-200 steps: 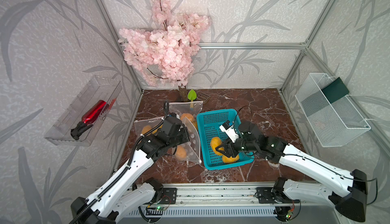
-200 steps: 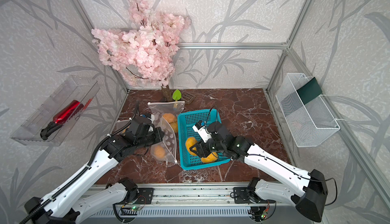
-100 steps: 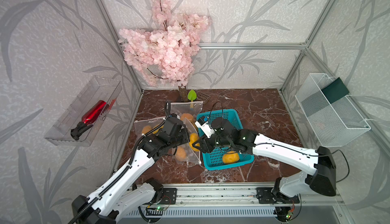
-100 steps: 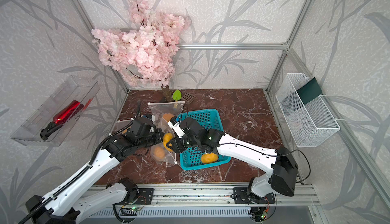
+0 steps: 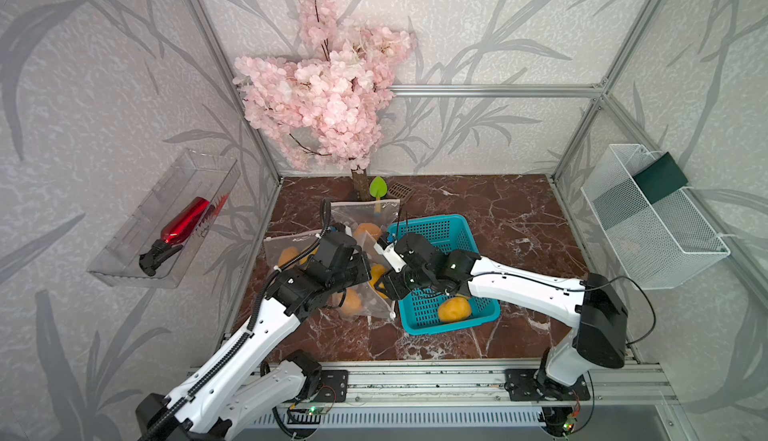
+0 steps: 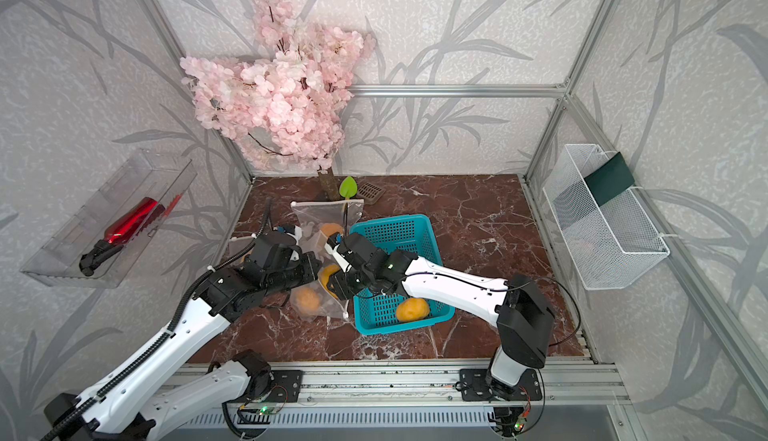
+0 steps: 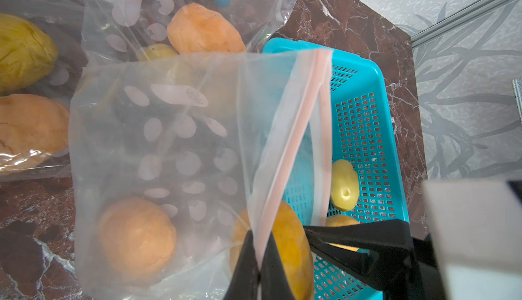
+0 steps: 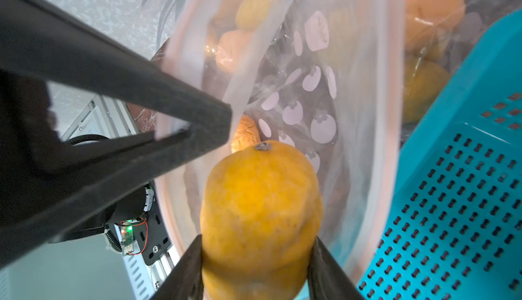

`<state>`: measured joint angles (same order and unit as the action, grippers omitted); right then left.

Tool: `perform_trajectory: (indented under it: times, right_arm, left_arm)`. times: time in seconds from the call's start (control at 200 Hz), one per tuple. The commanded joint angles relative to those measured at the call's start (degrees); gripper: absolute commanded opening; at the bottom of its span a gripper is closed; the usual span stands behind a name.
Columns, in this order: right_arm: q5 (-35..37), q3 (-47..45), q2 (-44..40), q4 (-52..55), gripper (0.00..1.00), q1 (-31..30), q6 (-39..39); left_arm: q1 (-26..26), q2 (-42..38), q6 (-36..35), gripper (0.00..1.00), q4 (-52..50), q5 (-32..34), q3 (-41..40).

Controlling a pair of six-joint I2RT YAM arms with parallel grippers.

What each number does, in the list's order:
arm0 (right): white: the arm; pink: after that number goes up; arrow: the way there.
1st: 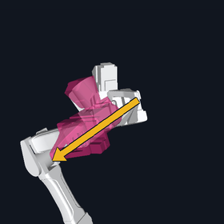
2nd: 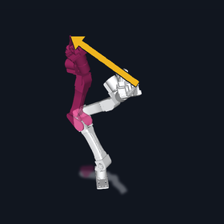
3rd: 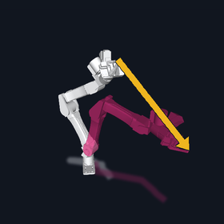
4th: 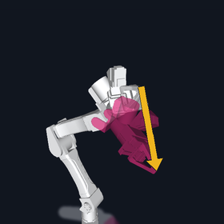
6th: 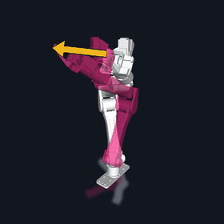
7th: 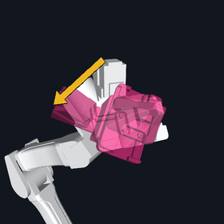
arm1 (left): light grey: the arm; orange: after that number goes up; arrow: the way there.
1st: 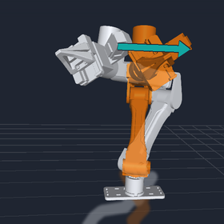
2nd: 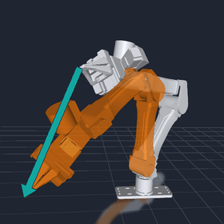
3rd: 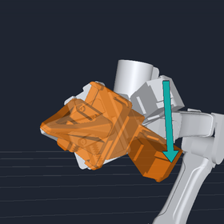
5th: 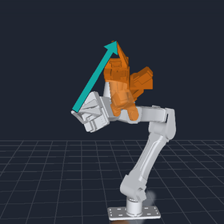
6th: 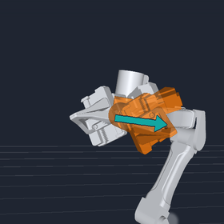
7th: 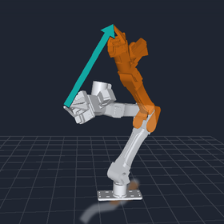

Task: Put the potatoes into a zipper bag and zip it
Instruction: Place the potato into the zipper food storage bag.

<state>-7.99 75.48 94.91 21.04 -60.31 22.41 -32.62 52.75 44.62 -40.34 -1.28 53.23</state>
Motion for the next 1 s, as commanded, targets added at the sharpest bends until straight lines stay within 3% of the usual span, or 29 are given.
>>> perform_trajectory:
  times: [0.0,0.365,0.755,0.995]
  right_arm:
    - [2.5,1.1,0.3,1.5,0.15,0.4,-0.2]
    - [2.2,-0.1,0.1,3.2,0.22,0.6,0.3]
    - [3.0,-3.2,-3.7,2.2,0.62,0.6,-0.1]
    - [3.0,-3.8,-5.7,2.5,0.76,0.6,-0.8]
  left_arm:
    - [-0.1,-1.7,0.3,0.0,-1.1,1.8,1.6]
    - [-0.1,-3.5,1.0,0.0,-2.3,4.3,1.4]
    - [-0.1,-3.3,1.2,0.0,-2.5,4.7,1.4]
    - [0.0,-3.3,1.1,0.0,-2.5,4.7,1.4]
